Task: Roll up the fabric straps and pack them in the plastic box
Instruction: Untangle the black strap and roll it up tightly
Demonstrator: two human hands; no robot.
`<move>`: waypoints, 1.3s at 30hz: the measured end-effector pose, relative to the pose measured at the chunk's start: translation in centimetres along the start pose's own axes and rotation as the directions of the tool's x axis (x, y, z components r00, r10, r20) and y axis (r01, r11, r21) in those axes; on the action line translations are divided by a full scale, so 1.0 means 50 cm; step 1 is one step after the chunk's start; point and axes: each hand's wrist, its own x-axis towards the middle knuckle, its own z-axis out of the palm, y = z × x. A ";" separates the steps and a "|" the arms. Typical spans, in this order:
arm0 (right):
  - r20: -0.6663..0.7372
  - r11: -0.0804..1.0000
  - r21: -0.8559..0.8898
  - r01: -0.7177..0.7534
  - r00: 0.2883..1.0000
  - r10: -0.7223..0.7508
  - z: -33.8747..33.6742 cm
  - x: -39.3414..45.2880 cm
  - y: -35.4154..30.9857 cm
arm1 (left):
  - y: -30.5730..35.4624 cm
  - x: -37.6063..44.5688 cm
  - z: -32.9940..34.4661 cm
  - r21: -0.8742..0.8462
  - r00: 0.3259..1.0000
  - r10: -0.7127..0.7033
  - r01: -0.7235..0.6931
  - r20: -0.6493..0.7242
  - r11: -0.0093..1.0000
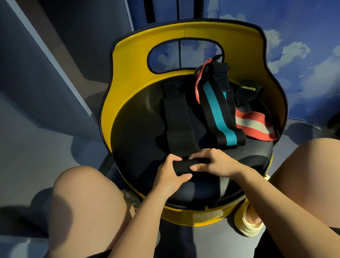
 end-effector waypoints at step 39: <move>-0.413 0.992 -0.107 0.060 0.905 -0.099 0.077 -0.011 -0.008 | 0.021 0.023 0.012 -0.005 0.994 -0.083 0.083 -0.076 0.997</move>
